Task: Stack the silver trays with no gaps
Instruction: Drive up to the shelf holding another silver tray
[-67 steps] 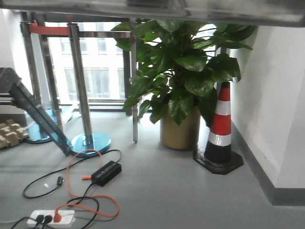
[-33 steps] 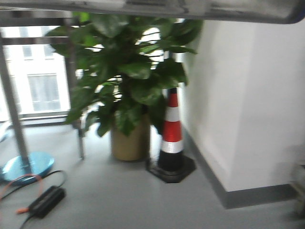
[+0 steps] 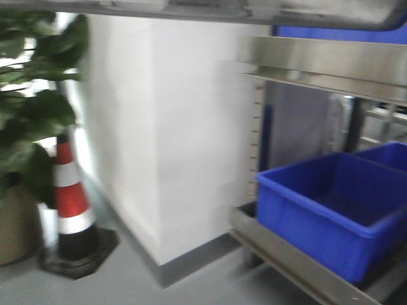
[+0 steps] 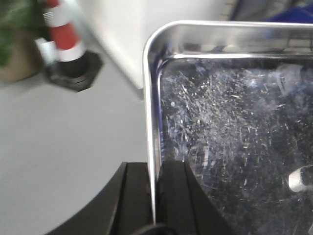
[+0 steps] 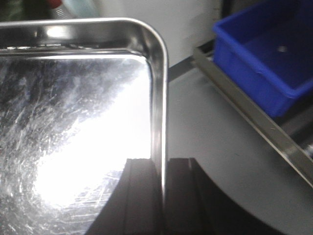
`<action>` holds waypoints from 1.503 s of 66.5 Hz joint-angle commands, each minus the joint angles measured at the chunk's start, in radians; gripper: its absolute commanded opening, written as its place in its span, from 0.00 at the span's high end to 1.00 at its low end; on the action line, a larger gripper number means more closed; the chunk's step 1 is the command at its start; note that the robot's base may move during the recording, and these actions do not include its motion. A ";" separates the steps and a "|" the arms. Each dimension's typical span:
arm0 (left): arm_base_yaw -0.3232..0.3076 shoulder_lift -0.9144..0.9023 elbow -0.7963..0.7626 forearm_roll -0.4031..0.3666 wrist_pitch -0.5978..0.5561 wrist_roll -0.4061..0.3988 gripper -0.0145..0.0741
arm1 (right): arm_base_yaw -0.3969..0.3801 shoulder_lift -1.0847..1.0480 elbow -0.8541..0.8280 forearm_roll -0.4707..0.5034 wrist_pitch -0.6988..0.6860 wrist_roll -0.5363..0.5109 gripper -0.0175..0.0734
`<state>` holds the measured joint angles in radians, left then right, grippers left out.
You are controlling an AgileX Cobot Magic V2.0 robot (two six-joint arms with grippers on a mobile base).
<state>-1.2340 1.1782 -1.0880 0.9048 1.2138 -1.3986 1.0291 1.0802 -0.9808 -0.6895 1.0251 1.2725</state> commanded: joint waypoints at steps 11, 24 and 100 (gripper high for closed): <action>-0.006 -0.003 -0.001 0.026 -0.034 0.001 0.85 | 0.000 -0.005 -0.004 -0.040 -0.046 -0.007 0.82; -0.006 -0.003 -0.001 0.026 -0.034 0.001 0.85 | 0.000 -0.005 -0.004 -0.040 -0.046 -0.007 0.82; -0.006 -0.003 -0.001 0.026 -0.034 0.001 0.85 | 0.000 -0.005 -0.004 -0.040 -0.057 -0.007 0.82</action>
<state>-1.2340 1.1782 -1.0880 0.9048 1.2119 -1.3986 1.0291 1.0802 -0.9808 -0.6895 1.0251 1.2707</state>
